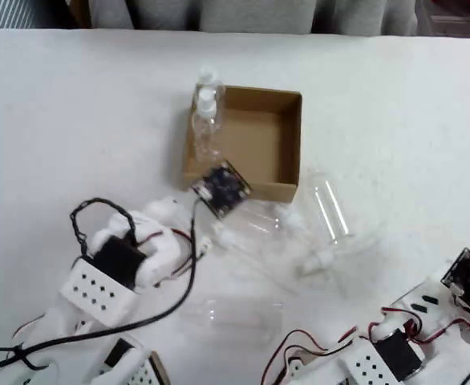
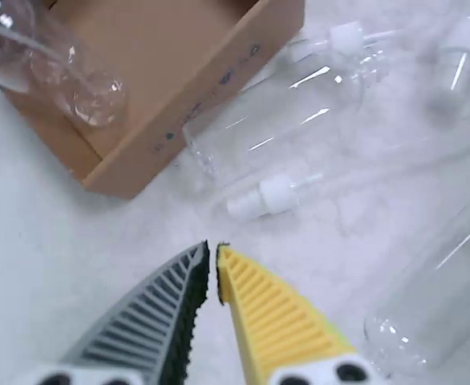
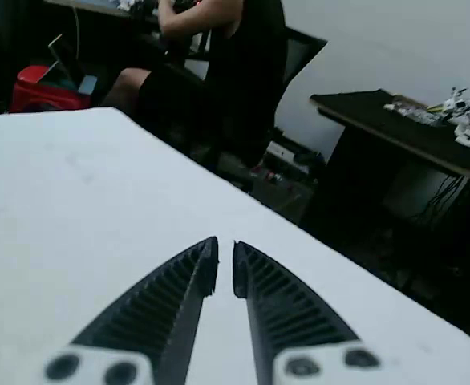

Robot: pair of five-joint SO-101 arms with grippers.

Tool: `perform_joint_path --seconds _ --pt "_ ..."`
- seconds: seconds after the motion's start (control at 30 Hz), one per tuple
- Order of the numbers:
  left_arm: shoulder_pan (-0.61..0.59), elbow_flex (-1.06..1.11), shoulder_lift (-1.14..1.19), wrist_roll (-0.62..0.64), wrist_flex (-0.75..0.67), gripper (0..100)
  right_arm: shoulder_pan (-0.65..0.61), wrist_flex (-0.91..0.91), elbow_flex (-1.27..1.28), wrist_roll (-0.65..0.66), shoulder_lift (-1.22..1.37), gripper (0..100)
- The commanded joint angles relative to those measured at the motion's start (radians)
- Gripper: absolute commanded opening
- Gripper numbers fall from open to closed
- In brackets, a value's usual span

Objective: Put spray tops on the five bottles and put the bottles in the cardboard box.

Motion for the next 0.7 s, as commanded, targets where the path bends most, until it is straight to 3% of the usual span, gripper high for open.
perform_joint_path --seconds 0.0,0.17,0.4,0.67 --pt "0.028 -0.052 -0.028 -0.040 -0.061 2 0.068 -0.122 0.006 0.020 -0.002 1.5" --pt "-0.028 -0.049 -0.027 -0.034 -0.087 2 0.064 -0.153 -0.002 0.021 -0.002 1.5" --pt "-0.196 -0.046 -0.027 -0.031 -0.170 2 0.018 -0.147 -0.120 0.020 0.077 4.4" --pt "-0.236 0.075 -0.027 0.038 -0.296 2 0.021 -0.145 -0.580 0.018 0.719 4.4"
